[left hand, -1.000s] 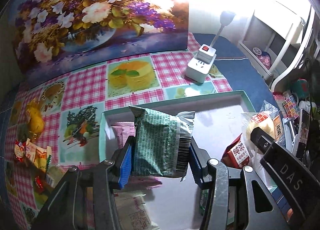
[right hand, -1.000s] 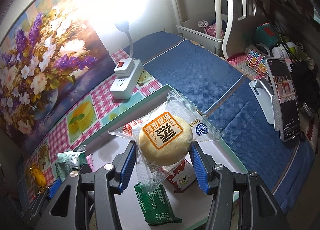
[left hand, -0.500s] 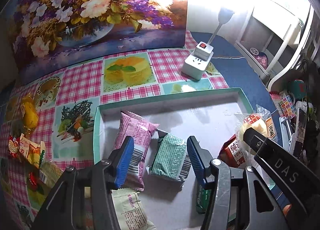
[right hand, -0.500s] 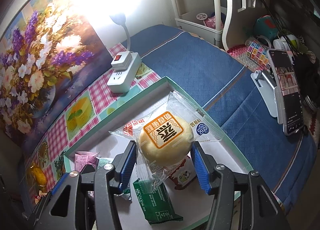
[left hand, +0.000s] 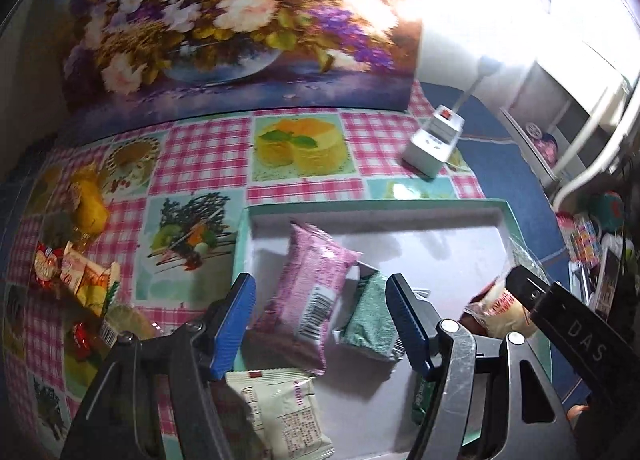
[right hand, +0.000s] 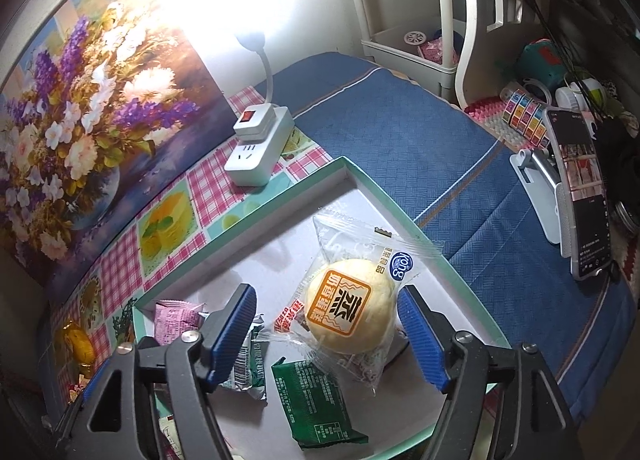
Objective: Organize snacks
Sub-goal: 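Move both grippers back toward the snack pile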
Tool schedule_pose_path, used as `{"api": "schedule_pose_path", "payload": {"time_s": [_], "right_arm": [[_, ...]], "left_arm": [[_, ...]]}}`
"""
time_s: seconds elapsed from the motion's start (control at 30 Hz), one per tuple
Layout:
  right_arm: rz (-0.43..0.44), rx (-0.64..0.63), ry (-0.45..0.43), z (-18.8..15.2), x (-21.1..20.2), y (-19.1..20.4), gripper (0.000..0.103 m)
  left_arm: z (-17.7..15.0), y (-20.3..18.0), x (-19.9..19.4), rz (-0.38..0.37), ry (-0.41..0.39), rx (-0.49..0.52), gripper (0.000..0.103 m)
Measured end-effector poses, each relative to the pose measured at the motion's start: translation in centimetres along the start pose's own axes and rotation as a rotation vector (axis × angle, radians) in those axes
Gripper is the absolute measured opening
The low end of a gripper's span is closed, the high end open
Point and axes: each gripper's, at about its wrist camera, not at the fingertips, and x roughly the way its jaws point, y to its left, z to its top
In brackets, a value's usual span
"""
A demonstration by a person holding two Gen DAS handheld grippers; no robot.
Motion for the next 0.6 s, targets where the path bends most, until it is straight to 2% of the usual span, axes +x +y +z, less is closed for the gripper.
{"api": "schedule_pose_path", "payload": {"time_s": [0.13, 0.23, 0.27, 0.37, 0.6], "right_arm": [[0.012, -0.018, -0.006, -0.1, -0.1, 0.4, 0.081], [0.028, -0.041, -0.018, -0.3, -0.5, 1.1, 0.083], [0.033, -0.053, -0.024, -0.4, -0.6, 1.4, 0.083], [0.045, -0.077, -0.034, -0.6, -0.8, 2.2, 0.103], [0.059, -0.148, -0.051, -1.3, -1.3, 4.0, 0.103]], "left_arm": [[0.0, 1.9, -0.4, 0.038, -0.016, -0.067, 0.071], [0.1, 3.8, -0.9, 0.082, -0.040, -0.137, 0.096], [0.1, 4.6, -1.2, 0.092, -0.052, -0.165, 0.096], [0.0, 6.8, -1.7, 0.109, -0.065, -0.243, 0.096], [-0.4, 10.1, -2.0, 0.160, -0.061, -0.320, 0.096]]}}
